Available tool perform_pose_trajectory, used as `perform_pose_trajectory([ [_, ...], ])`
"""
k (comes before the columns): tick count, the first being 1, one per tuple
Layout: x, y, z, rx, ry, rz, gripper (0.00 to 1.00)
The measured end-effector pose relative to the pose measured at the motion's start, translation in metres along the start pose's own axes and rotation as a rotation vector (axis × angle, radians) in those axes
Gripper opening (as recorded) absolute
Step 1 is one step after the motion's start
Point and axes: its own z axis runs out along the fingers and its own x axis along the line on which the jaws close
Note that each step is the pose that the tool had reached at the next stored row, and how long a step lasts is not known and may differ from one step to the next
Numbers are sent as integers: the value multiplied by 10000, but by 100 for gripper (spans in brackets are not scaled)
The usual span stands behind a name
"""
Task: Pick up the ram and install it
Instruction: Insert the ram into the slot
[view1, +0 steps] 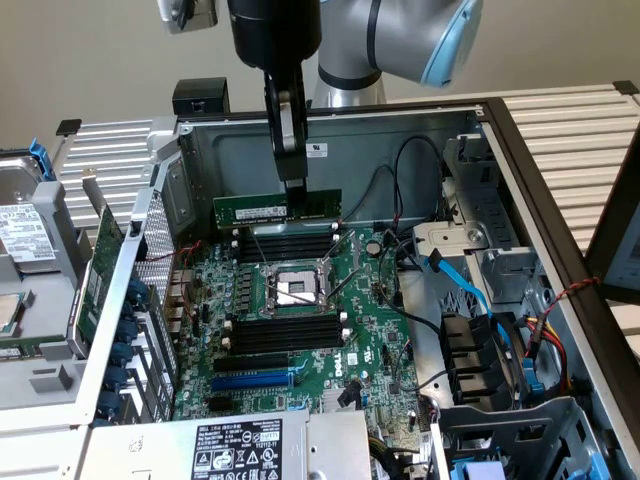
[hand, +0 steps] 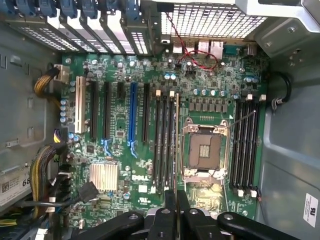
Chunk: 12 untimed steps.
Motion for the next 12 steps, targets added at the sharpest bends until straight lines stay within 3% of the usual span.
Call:
perform_pose_trajectory([
  [6, 15, 6, 103, -2, -104, 9, 13],
  [12, 33, 12, 181, -68, -156, 18, 13],
])
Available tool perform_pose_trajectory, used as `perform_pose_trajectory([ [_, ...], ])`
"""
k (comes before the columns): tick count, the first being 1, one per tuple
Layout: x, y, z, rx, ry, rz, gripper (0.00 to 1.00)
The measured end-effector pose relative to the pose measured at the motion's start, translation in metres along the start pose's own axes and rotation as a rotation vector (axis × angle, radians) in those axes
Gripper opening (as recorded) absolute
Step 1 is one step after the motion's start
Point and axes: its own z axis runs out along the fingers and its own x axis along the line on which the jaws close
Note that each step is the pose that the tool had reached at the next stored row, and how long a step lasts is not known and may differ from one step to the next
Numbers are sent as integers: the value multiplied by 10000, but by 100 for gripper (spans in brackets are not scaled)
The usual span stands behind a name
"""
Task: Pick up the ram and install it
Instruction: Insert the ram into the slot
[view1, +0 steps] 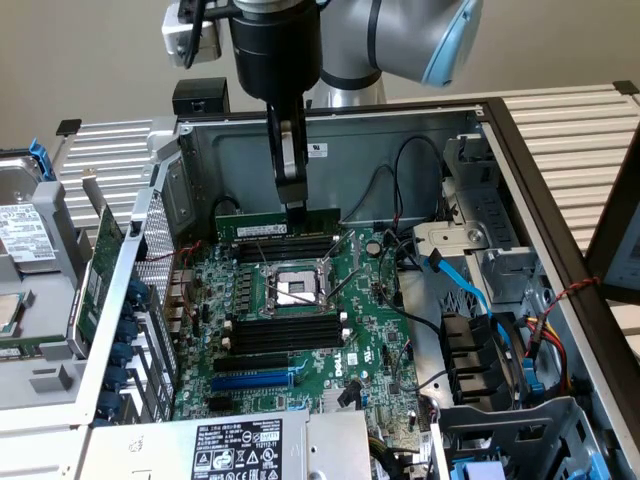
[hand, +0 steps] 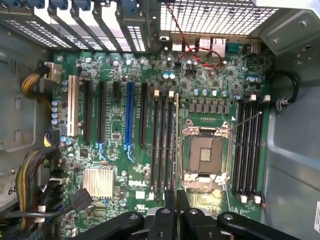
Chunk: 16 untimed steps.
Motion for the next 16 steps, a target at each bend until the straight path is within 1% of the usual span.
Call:
perform_pose_trajectory([
  [2, 1, 1, 36, -4, -7, 6, 13],
  [5, 1, 4, 83, -3, -33, 17, 13],
  [9, 0, 5, 108, -3, -33, 67, 13],
  [10, 1, 5, 109, 2, -30, 76, 13],
  [12, 1, 6, 112, 36, -32, 98, 13],
  [14, 0, 6, 116, 76, -9, 117, 13],
  [16, 1, 6, 116, 94, 64, 126, 13],
])
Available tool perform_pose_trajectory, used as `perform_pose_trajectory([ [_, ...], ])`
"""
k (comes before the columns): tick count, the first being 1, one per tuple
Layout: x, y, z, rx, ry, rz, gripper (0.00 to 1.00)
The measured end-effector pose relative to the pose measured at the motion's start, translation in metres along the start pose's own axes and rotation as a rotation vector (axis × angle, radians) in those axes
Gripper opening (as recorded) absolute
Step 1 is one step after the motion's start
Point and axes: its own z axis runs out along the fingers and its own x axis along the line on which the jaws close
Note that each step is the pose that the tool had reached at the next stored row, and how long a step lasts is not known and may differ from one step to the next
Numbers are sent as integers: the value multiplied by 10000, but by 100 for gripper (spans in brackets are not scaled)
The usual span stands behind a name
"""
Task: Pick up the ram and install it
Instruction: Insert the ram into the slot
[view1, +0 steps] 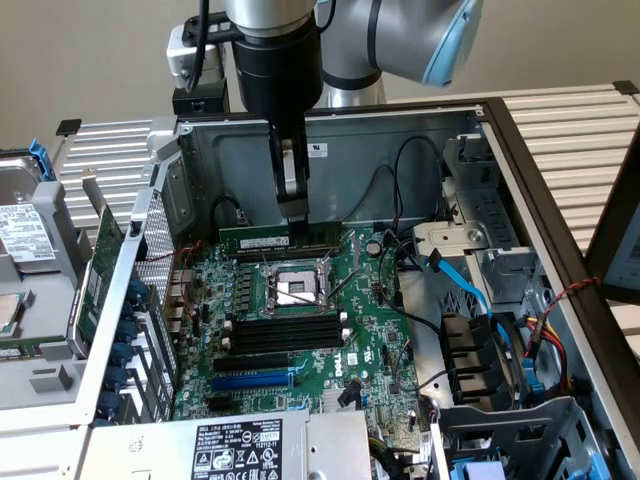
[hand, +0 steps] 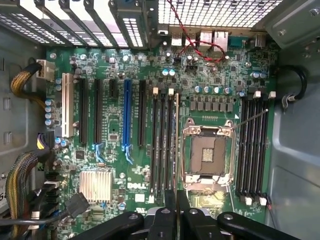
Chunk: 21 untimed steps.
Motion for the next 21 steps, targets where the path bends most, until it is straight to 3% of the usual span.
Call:
perform_pose_trajectory([
  [4, 0, 2, 26, 13, 36, 4, 13],
  [12, 15, 12, 139, 18, -52, 10, 13],
  [21, 84, 19, 250, 20, -66, 14, 13],
])
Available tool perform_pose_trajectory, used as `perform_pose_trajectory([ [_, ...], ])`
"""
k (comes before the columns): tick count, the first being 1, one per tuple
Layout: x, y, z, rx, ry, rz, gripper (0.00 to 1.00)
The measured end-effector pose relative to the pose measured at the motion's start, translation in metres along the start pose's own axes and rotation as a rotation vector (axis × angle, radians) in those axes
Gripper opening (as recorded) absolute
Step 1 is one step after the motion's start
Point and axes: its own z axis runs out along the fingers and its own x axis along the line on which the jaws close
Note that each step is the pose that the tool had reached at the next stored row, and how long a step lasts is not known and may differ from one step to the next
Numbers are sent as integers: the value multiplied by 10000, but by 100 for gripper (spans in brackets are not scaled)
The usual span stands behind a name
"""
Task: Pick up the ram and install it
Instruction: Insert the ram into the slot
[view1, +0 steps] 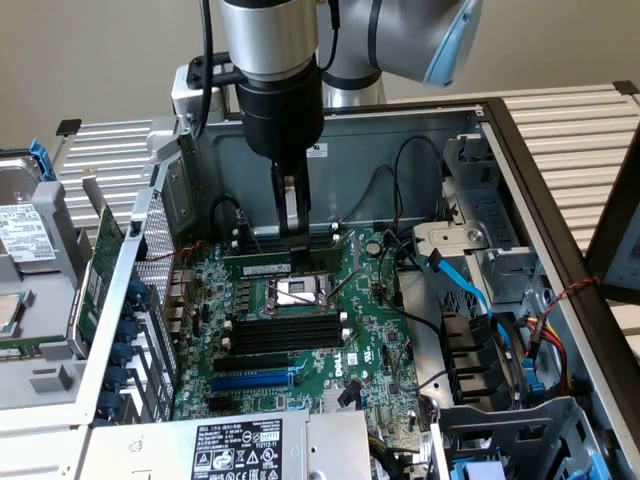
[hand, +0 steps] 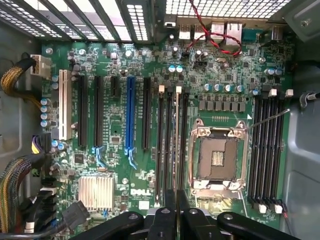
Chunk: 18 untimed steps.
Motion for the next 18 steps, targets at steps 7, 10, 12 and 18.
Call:
perform_pose_trajectory([
  [7, 2, 9, 127, 23, 0, 7, 13],
  [10, 4, 13, 179, 31, 0, 9, 13],
  [12, 6, 16, 215, 32, 1, 12, 13],
  [18, 13, 21, 301, 32, 2, 35, 13],
])
